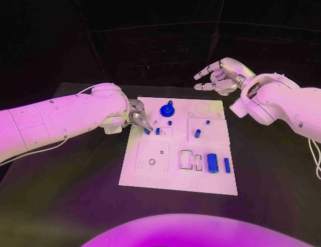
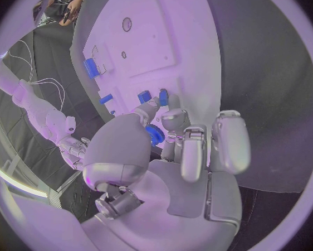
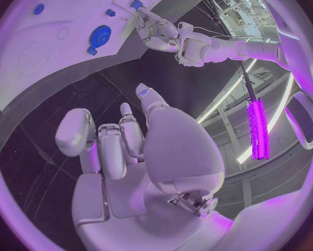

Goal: Assemble the parts on the task board

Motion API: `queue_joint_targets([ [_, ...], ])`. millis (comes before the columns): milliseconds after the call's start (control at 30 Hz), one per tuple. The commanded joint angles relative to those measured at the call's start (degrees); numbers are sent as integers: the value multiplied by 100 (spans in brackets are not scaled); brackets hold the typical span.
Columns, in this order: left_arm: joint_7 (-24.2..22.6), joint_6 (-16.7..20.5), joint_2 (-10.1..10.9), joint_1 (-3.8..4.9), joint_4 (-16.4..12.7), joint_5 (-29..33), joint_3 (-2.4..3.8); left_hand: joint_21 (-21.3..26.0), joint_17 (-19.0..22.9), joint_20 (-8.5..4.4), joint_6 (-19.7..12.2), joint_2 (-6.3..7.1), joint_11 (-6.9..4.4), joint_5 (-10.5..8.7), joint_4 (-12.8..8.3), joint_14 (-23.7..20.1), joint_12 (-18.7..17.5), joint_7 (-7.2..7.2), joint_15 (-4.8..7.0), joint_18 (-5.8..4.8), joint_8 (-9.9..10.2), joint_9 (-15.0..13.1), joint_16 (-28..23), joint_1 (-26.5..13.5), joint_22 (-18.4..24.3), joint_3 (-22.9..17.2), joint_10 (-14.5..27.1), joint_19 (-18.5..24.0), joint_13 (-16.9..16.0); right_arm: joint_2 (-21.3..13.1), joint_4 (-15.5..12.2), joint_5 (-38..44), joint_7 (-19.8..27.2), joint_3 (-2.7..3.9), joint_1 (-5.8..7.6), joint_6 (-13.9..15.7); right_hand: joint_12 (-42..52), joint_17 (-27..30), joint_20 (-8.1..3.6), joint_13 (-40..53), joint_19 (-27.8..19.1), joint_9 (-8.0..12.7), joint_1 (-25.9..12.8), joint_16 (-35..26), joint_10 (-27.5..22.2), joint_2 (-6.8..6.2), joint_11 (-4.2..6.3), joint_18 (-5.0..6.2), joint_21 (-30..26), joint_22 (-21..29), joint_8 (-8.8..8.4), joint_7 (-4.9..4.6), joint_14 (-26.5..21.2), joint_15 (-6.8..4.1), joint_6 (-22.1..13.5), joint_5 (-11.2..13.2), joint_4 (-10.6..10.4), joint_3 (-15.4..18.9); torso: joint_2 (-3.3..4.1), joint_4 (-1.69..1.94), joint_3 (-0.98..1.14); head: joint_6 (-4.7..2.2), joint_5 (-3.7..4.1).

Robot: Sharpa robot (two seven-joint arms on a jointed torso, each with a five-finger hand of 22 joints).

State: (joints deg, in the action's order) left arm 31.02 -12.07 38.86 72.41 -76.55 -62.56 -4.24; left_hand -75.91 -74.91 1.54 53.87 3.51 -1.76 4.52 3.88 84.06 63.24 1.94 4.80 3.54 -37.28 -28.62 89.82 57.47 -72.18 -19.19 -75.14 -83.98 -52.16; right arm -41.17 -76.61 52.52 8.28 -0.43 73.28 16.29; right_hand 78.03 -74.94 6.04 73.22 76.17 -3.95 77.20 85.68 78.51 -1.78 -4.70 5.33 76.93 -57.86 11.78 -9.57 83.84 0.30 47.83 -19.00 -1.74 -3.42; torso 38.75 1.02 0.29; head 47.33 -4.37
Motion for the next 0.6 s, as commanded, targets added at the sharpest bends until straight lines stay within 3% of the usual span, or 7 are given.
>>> queue_joint_targets([
  [33,36,91,-9,2,0,1,0,-42,-1509,-57,61,-10,-33,-14,6,594,20,-2,52,34,-36,-12,18,-52,-19,56,-21,-60,18,6,3,7,62,4,11,-34,-34,-458,-11,-5,-17,8,-15,-37,-29,43,25,58,-18,5,30,-3,392,-38,2,-26,-12,24,2,1,-1,6,4],
  [600,43,87,-1,-2,-67,1,0,-91,-1509,-62,79,-41,-43,-8,29,594,36,-16,59,21,-58,-24,18,-40,-82,105,-37,-82,10,3,6,7,68,4,11,-39,-34,-458,-11,-5,-17,8,-15,-37,-29,43,25,58,-18,5,30,-3,392,-38,2,-26,-12,24,-1,-1,0,14,7],
])
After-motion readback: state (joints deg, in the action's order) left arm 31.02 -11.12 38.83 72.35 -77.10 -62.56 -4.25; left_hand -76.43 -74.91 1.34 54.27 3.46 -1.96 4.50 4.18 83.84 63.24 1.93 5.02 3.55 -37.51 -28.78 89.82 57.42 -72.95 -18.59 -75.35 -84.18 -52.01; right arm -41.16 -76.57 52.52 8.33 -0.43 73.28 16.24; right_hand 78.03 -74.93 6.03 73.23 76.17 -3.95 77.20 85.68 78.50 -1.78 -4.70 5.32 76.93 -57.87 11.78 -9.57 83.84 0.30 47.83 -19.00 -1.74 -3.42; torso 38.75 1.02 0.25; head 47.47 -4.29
